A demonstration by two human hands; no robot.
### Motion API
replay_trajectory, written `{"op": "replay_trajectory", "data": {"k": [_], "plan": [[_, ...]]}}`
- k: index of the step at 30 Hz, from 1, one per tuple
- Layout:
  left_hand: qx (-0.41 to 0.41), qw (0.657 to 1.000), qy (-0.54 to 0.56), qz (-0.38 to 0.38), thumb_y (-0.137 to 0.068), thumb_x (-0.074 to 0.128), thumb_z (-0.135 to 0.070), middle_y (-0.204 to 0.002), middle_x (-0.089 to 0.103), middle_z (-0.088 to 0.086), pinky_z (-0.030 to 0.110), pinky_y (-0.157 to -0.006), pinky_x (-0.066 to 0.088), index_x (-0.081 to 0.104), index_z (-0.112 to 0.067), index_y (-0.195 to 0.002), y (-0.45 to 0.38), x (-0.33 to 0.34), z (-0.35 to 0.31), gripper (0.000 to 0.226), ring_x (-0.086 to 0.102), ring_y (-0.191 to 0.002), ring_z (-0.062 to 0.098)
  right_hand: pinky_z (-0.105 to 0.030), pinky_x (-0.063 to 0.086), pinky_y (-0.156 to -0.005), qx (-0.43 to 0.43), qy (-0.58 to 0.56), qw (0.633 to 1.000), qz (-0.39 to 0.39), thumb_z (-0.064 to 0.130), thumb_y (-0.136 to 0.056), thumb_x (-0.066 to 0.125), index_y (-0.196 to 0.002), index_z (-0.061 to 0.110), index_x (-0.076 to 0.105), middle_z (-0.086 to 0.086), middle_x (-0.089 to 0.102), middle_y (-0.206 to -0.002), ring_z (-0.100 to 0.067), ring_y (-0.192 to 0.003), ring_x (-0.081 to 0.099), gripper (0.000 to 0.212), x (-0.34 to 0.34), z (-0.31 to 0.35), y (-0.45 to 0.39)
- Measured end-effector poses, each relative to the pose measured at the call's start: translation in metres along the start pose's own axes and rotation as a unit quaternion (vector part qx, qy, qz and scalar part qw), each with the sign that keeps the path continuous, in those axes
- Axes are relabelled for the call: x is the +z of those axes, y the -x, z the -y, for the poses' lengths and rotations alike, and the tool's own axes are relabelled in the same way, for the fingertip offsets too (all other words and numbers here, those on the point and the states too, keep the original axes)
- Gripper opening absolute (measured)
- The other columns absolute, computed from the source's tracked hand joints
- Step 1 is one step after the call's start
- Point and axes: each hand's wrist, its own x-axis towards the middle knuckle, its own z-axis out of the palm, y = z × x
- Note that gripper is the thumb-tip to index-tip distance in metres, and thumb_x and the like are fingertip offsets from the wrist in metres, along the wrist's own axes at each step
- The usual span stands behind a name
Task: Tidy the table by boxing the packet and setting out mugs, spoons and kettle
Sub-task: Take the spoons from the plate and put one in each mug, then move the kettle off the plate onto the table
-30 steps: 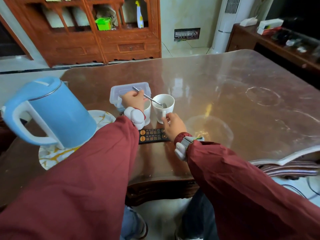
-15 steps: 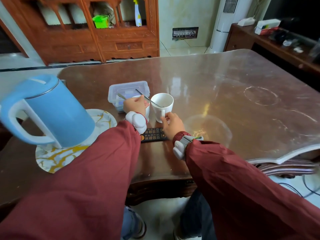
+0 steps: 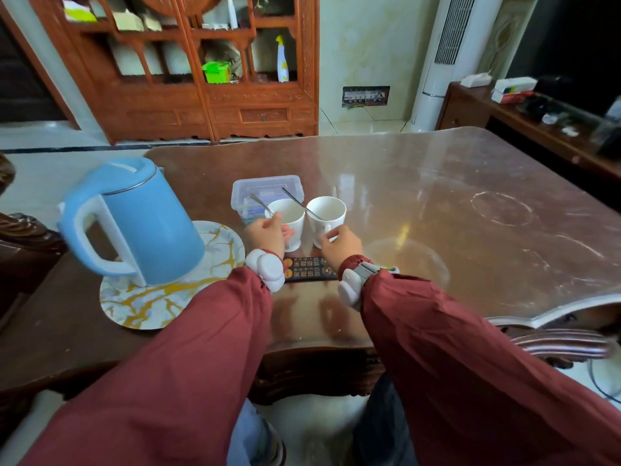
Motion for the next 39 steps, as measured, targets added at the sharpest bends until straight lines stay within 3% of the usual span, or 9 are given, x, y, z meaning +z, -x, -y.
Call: {"op": "replay_trajectory", "data": {"k": [5, 11, 15, 18, 25, 29, 33, 37, 39], "plan": [[0.009, 1.000, 0.026, -0.013, -0.091, 0.056, -0.007, -0.067, 0.063, 0.015, 0.023, -0.054, 0.059, 0.062, 0.005, -0.082, 0.013, -0.022, -0.016, 0.016, 0.063, -0.046, 0.014, -0.026, 0.032, -0.061, -0.056, 0.050, 0.997, 0.012, 0.027, -0.088, 0.052, -0.046, 0.015, 0.037, 0.002, 0.043, -0.048, -0.024, -0.057, 0.043, 0.047, 0.003, 0.026, 0.019], [0.022, 1.000, 0.012, -0.008, -0.093, 0.056, -0.008, -0.080, 0.064, 0.020, 0.017, -0.048, 0.056, 0.064, 0.008, -0.093, 0.018, -0.056, -0.024, 0.017, 0.062, -0.061, 0.028, -0.026, 0.029, -0.059, -0.107, 0.063, 0.992, 0.023, 0.027, -0.091, 0.048, -0.045, 0.016, 0.035, 0.002, 0.039, -0.046, -0.025, -0.061, 0.043, 0.050, 0.014, 0.055, 0.041], [0.037, 0.999, -0.016, -0.019, -0.092, 0.057, -0.012, -0.064, 0.061, 0.014, 0.020, -0.049, 0.055, 0.060, 0.003, -0.084, 0.015, -0.081, -0.028, 0.018, 0.063, -0.043, 0.011, -0.026, 0.022, -0.046, -0.122, 0.073, 0.990, 0.023, 0.028, -0.090, 0.048, -0.046, 0.014, 0.035, 0.003, 0.037, -0.045, -0.022, -0.059, 0.042, 0.048, 0.026, 0.067, 0.055], [0.079, 0.992, -0.063, -0.074, -0.090, 0.057, -0.017, -0.062, 0.065, 0.013, 0.031, -0.065, 0.057, 0.063, 0.000, -0.075, 0.008, -0.109, -0.035, 0.024, 0.068, -0.055, 0.020, -0.026, 0.030, -0.056, -0.145, 0.061, 0.987, 0.038, 0.028, -0.091, 0.049, -0.046, 0.014, 0.035, 0.000, 0.039, -0.047, -0.023, -0.060, 0.043, 0.048, 0.039, 0.082, 0.063], [0.263, 0.894, -0.245, -0.266, -0.086, 0.054, -0.020, -0.092, 0.066, 0.021, 0.038, -0.085, 0.037, 0.062, -0.001, -0.083, -0.021, -0.185, -0.063, 0.020, 0.059, -0.096, 0.037, -0.034, 0.045, -0.059, -0.182, 0.017, 0.981, 0.060, 0.030, -0.090, 0.049, -0.048, 0.013, 0.040, -0.013, 0.053, -0.055, -0.027, -0.058, 0.053, 0.046, 0.071, 0.116, 0.078], [0.259, 0.852, -0.280, -0.360, -0.079, 0.059, -0.025, -0.114, 0.056, 0.020, 0.040, -0.093, 0.031, 0.058, -0.005, -0.103, -0.044, -0.229, -0.076, 0.031, 0.048, -0.114, 0.037, -0.042, 0.054, -0.067, -0.184, -0.015, 0.980, 0.073, 0.031, -0.089, 0.051, -0.049, 0.016, 0.041, -0.023, 0.068, -0.073, -0.038, -0.069, 0.064, 0.044, 0.083, 0.132, 0.080], [0.198, 0.910, -0.172, -0.320, -0.084, 0.062, -0.029, -0.121, 0.055, 0.024, 0.036, -0.098, 0.033, 0.053, 0.004, -0.114, -0.065, -0.253, -0.087, 0.045, 0.050, -0.116, 0.035, -0.048, 0.055, -0.068, -0.192, -0.026, 0.978, 0.082, 0.030, -0.090, 0.050, -0.063, -0.005, 0.054, -0.030, 0.064, -0.073, -0.039, -0.062, 0.062, 0.045, 0.093, 0.139, 0.084], [0.088, 0.964, -0.164, -0.192, -0.094, 0.048, -0.037, -0.083, 0.045, 0.024, 0.029, -0.062, 0.028, 0.054, -0.002, -0.081, -0.078, -0.257, -0.095, 0.039, 0.043, -0.078, 0.027, -0.048, 0.054, -0.067, -0.197, -0.025, 0.977, 0.084, 0.030, -0.090, 0.049, -0.069, -0.011, 0.057, -0.025, 0.059, -0.064, -0.032, -0.058, 0.055, 0.047, 0.095, 0.140, 0.084], [0.085, 0.968, -0.154, -0.180, -0.096, 0.046, -0.037, -0.084, 0.048, 0.021, 0.028, -0.063, 0.029, 0.056, -0.001, -0.088, -0.075, -0.255, -0.091, 0.038, 0.044, -0.078, 0.025, -0.049, 0.055, -0.067, -0.191, -0.028, 0.978, 0.084, 0.030, -0.090, 0.049, -0.069, -0.010, 0.057, -0.030, 0.066, -0.077, -0.037, -0.060, 0.060, 0.046, 0.096, 0.140, 0.084]]}}
